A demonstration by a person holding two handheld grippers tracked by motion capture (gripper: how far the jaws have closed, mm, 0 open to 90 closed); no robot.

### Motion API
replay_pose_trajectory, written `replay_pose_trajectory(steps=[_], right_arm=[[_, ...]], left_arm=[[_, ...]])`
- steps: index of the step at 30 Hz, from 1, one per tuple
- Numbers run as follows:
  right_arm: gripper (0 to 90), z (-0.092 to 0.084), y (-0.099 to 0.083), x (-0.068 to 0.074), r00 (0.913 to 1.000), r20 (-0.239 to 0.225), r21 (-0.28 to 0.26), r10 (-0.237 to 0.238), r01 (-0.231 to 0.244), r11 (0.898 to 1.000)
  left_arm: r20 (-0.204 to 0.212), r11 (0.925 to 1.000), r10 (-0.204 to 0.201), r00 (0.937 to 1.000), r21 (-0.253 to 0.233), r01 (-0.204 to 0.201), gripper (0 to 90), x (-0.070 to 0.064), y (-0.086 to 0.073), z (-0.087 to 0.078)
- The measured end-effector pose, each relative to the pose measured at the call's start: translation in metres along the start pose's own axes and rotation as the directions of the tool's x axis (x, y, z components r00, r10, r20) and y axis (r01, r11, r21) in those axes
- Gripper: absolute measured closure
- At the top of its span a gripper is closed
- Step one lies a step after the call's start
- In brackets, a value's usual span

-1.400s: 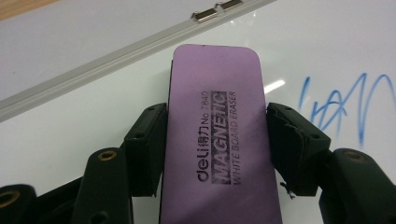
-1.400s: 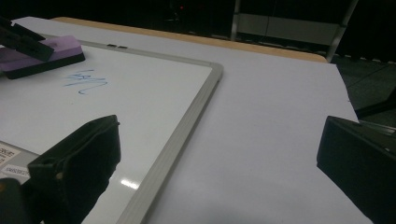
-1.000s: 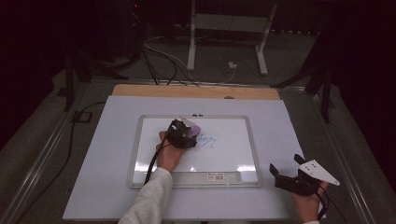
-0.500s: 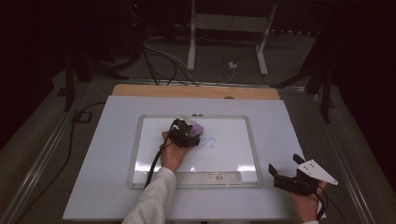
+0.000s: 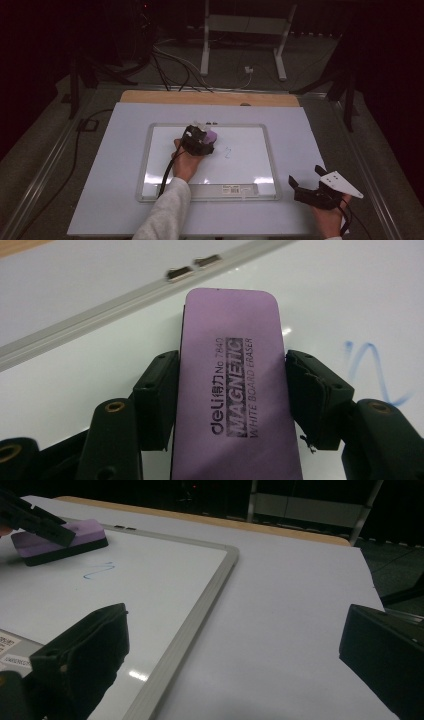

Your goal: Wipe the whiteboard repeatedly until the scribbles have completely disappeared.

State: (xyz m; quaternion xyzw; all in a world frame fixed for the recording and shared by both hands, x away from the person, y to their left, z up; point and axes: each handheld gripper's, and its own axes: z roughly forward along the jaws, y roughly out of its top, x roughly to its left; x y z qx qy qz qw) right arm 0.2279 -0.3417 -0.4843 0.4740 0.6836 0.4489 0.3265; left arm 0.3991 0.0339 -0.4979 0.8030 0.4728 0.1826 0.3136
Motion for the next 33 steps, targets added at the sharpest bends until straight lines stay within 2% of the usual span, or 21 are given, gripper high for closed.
replay_pose_trajectory(steps=[2, 5, 8, 10, 12, 14, 17, 19, 21, 24, 25, 28, 31, 32, 33], right_arm=[[0.1, 0.0, 0.0, 0.0, 1.0, -0.002, 0.002, -0.002, 0.002, 1.0], [0.1, 0.001, 0.0, 0.002, 1.0, -0.005, 0.004, -0.006, 0.006, 1.0], [0.1, 0.002, 0.0, 0.003, 0.9999, -0.007, 0.006, -0.009, 0.009, 1.0], [0.1, 0.001, 0.0, 0.003, 0.9999, -0.006, 0.005, -0.01, 0.01, 1.0], [0.1, 0.001, 0.0, 0.002, 1.0, -0.003, 0.004, -0.009, 0.009, 1.0], [0.1, 0.0, 0.0, 0.001, 1.0, -0.002, 0.002, -0.005, 0.005, 1.0], [0.1, 0.0, 0.0, 0.0, 1.0, -0.001, 0.0, -0.002, 0.002, 1.0], [0.1, 0.0, 0.0, 0.0, 1.0, 0.0, 0.0, 0.001, -0.001, 1.0], [0.1, 0.0, 0.0, 0.0, 1.0, 0.0, 0.001, -0.002, 0.002, 1.0], [0.1, 0.001, 0.0, 0.001, 1.0, -0.004, 0.003, -0.006, 0.006, 1.0], [0.1, 0.001, 0.0, 0.001, 1.0, -0.004, 0.004, -0.007, 0.007, 1.0], [0.1, 0.002, 0.0, 0.003, 0.9999, -0.006, 0.005, -0.01, 0.01, 1.0], [0.1, 0.002, 0.0, 0.003, 0.9999, -0.007, 0.004, -0.012, 0.012, 1.0], [0.1, 0.001, 0.0, 0.003, 0.9999, -0.006, 0.005, -0.012, 0.012, 1.0], [0.1, 0.001, 0.0, 0.003, 0.9999, -0.005, 0.005, -0.011, 0.011, 1.0]], left_arm=[[-0.013, 0.9999, 0.011, 0.9999, -0.001, -0.011, 42.1, -0.003, 0.0, 0.0], [0.026, 0.9998, 0.02, 0.9995, 0.001, -0.02, 42.1, -0.01, -0.001, -0.001], [0.087, 0.9968, 0.08, 0.993, -0.002, -0.08, 42.1, -0.025, -0.002, -0.002], [0.074, 0.9928, 0.119, 0.9901, -0.008, -0.119, 42.1, -0.03, -0.003, -0.004], [0.082, 0.9948, 0.102, 0.9914, -0.005, -0.102, 42.1, -0.026, -0.002, -0.003], [0.038, 0.9961, 0.088, 0.9954, -0.003, -0.088, 42.1, -0.019, -0.001, -0.002], [-0.008, 0.9994, 0.034, 0.9994, 0.006, -0.034, 42.1, -0.003, -0.001, -0.002], [-0.001, 0.9999, -0.011, 0.9999, 0.008, 0.011, 42.1, 0.004, -0.001, -0.002], [-0.008, 0.9999, -0.01, 0.9999, 0.007, 0.01, 42.1, 0.003, -0.001, -0.002], [0.036, 0.9996, 0.025, 0.9991, 0.011, -0.025, 42.1, -0.01, -0.001, -0.002], [0.041, 0.9987, 0.049, 0.9979, 0.009, -0.05, 42.1, -0.016, -0.001, -0.002], [0.091, 0.9948, 0.1, 0.9908, 0.005, -0.101, 42.1, -0.035, -0.002, -0.003], [0.159, 0.9902, 0.137, 0.9777, 0.003, -0.14, 42.1, -0.049, -0.002, -0.003], [0.186, 0.9877, 0.153, 0.9706, 0.002, -0.156, 42.1, -0.054, -0.003, -0.004], [0.176, 0.9852, 0.169, 0.9697, -0.005, -0.171, 42.0, -0.056, -0.003, -0.004]])
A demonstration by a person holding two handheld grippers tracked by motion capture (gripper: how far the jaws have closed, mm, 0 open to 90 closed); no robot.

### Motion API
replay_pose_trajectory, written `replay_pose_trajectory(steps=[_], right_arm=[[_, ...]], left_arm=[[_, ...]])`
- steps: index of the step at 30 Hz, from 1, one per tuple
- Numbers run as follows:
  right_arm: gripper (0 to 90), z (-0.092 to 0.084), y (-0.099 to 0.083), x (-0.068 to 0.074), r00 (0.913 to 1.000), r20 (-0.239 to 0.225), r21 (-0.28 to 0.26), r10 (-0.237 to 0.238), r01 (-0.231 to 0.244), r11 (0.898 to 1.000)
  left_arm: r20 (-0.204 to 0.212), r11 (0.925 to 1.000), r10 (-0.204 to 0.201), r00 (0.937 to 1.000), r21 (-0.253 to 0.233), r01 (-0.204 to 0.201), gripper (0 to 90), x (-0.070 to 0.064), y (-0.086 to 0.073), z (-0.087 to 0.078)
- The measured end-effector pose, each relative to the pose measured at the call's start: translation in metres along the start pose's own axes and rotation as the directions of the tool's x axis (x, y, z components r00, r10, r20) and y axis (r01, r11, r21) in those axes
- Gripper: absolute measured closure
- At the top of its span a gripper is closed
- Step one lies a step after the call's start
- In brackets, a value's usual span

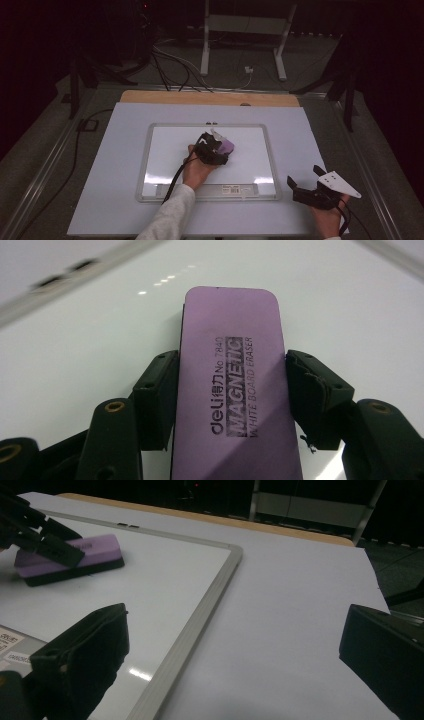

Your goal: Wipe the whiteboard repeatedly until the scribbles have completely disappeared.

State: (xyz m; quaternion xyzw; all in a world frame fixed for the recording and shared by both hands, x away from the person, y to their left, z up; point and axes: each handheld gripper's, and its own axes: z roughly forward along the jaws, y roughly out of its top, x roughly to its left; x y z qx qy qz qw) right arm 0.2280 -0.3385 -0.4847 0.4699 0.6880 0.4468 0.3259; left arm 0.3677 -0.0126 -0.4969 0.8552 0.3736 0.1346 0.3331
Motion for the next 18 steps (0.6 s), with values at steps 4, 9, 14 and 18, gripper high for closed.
replay_pose_trajectory(steps=[4, 9, 14, 18], right_arm=[[0.1, -0.001, 0.0, -0.001, 1.0, 0.003, -0.001, 0.001, -0.001, 1.0], [0.1, -0.002, 0.0, -0.003, 1.0, 0.006, -0.004, 0.007, -0.007, 1.0], [0.1, -0.002, 0.0, -0.003, 1.0, 0.004, -0.004, 0.006, -0.006, 1.0], [0.1, -0.001, 0.0, -0.002, 1.0, 0.003, -0.003, 0.003, -0.003, 1.0]], left_arm=[[-0.033, 0.9998, -0.017, 0.9993, -0.004, 0.017, 42.1, 0.006, 0.002, 0.002], [-0.131, 0.9946, -0.103, 0.986, -0.006, 0.103, 42.1, 0.027, 0.004, 0.003], [-0.139, 0.9922, -0.124, 0.9825, -0.004, 0.125, 42.0, 0.025, 0.006, 0.005], [-0.076, 0.9987, -0.051, 0.9959, -0.001, 0.051, 42.1, 0.003, 0.006, 0.005]])
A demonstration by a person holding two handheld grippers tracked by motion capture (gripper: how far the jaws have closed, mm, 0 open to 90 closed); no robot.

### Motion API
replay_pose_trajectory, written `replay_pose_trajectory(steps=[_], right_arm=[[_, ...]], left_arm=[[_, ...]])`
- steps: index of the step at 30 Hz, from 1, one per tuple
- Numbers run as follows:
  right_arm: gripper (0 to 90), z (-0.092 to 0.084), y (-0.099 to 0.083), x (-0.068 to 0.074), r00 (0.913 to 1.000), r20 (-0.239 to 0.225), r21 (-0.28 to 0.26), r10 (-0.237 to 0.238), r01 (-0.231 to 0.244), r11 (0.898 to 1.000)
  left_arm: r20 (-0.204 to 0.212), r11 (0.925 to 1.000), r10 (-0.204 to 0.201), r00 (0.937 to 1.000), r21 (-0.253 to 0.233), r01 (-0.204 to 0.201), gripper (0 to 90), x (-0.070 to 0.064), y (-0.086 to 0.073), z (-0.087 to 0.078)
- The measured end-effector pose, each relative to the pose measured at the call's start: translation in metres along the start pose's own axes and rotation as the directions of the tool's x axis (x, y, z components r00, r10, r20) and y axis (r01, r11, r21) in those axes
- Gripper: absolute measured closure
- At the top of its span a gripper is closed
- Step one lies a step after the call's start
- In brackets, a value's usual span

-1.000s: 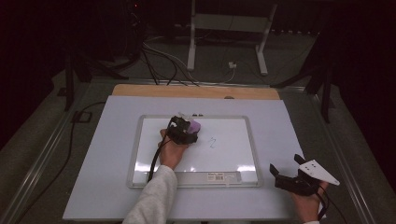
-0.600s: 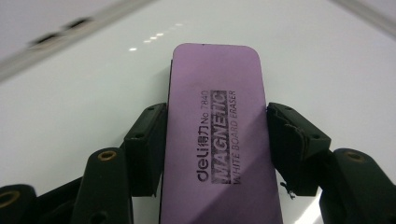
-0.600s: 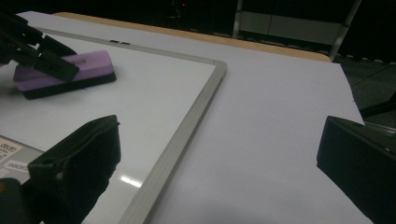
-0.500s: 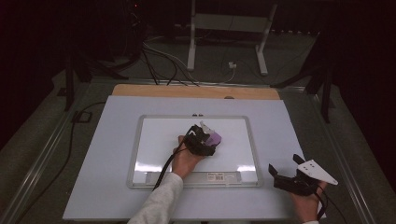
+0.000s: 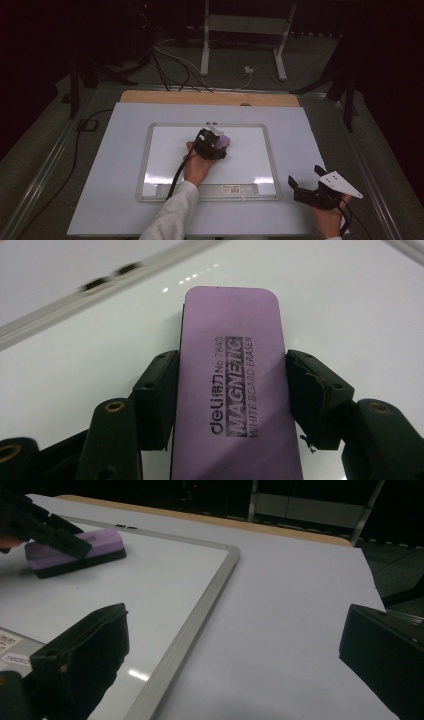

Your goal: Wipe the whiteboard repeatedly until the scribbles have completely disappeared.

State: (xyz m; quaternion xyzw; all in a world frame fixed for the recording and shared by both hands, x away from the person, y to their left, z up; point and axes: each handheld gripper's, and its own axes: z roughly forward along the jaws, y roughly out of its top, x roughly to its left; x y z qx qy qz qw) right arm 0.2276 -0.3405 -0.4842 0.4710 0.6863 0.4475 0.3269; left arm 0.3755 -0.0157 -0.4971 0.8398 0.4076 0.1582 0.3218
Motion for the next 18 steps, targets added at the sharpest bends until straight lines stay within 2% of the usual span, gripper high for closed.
replay_pose_trajectory(steps=[2, 4, 6, 7, 9, 11, 14, 16, 18], right_arm=[[0.1, 0.0, 0.0, 0.0, 1.0, 0.0, 0.0, 0.001, -0.001, 1.0], [0.1, 0.0, 0.0, 0.0, 1.0, 0.0, 0.0, 0.001, -0.001, 1.0], [0.1, 0.0, 0.0, 0.0, 1.0, 0.0, 0.0, 0.001, -0.001, 1.0], [0.1, -0.001, 0.0, 0.0, 1.0, 0.0, 0.0, 0.002, -0.002, 1.0], [0.1, -0.001, 0.0, 0.0, 1.0, 0.001, -0.003, 0.004, -0.004, 1.0], [0.1, -0.002, 0.0, -0.001, 1.0, 0.002, -0.003, 0.004, -0.004, 1.0], [0.1, -0.001, 0.0, -0.002, 1.0, 0.004, -0.002, 0.008, -0.008, 1.0], [0.1, -0.001, 0.0, -0.001, 1.0, 0.001, -0.002, 0.004, -0.004, 1.0], [0.1, -0.001, 0.0, -0.001, 1.0, 0.001, 0.0, 0.002, -0.002, 1.0]], left_arm=[[0.047, 0.9995, 0.032, 0.9984, -0.006, -0.032, 42.0, -0.011, -0.002, -0.001], [0.059, 0.9983, 0.057, 0.9966, -0.012, -0.057, 42.0, -0.016, -0.003, -0.002], [0.07, 0.9984, 0.056, 0.996, -0.013, -0.055, 42.0, -0.014, -0.003, -0.002], [0.053, 0.9985, 0.054, 0.9971, -0.015, -0.053, 42.0, -0.012, -0.003, -0.001], [-0.006, 0.9986, 0.05, 0.9987, -0.015, -0.05, 42.1, -0.006, -0.002, -0.001], [-0.034, 0.9999, 0.009, 0.9994, -0.008, -0.01, 42.1, 0.006, -0.002, -0.001], [-0.078, 0.999, -0.045, 0.996, 0.0, 0.045, 42.1, 0.02, -0.002, -0.001], [-0.083, 0.9983, -0.058, 0.9949, -0.001, 0.058, 42.1, 0.022, -0.002, -0.001], [-0.103, 0.9991, -0.041, 0.9938, 0.0, 0.042, 42.1, 0.018, -0.001, -0.001]])
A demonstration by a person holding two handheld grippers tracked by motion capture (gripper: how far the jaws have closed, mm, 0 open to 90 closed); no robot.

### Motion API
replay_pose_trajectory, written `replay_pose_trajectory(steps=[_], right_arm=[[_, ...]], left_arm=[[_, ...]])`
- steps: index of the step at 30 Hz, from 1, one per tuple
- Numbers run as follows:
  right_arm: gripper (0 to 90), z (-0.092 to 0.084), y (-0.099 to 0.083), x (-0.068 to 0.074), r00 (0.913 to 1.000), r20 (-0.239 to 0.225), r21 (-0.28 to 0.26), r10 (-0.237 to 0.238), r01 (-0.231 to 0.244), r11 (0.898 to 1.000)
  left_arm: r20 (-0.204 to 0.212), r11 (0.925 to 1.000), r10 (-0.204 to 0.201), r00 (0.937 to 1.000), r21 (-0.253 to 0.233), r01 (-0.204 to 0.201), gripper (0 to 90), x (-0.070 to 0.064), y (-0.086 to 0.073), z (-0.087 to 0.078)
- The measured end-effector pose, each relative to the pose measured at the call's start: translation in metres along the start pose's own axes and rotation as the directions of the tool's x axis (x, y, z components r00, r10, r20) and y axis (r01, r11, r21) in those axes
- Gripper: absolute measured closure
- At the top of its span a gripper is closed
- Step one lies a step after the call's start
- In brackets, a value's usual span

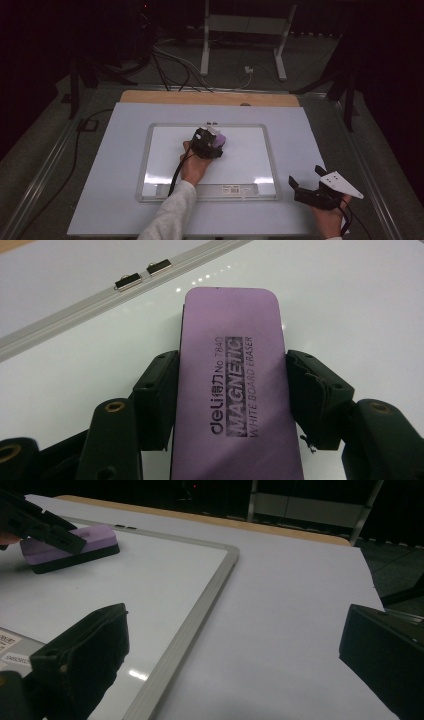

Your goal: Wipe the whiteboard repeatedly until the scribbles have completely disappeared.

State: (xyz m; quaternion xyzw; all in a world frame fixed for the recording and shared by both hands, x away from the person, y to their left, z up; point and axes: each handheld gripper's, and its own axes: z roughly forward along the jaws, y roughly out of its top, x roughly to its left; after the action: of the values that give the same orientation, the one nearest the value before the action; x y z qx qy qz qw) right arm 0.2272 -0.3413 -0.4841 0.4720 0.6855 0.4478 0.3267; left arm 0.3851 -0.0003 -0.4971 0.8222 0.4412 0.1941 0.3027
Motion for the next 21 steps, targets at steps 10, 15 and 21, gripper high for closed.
replay_pose_trajectory(steps=[10, 15, 21], right_arm=[[0.1, 0.001, 0.0, 0.002, 1.0, -0.003, 0.003, -0.004, 0.004, 1.0], [0.1, 0.0, 0.0, 0.002, 1.0, -0.003, 0.002, -0.004, 0.004, 1.0], [0.1, -0.001, 0.0, 0.0, 1.0, -0.001, -0.001, 0.002, -0.002, 1.0]], left_arm=[[0.114, 0.9951, 0.098, 0.9887, 0.001, -0.099, 42.0, -0.035, -0.002, -0.006], [0.158, 0.9896, 0.143, 0.977, -0.014, -0.143, 42.0, -0.045, -0.004, -0.008], [0.144, 0.9953, 0.097, 0.9848, -0.012, -0.096, 42.0, -0.032, -0.003, -0.005]])
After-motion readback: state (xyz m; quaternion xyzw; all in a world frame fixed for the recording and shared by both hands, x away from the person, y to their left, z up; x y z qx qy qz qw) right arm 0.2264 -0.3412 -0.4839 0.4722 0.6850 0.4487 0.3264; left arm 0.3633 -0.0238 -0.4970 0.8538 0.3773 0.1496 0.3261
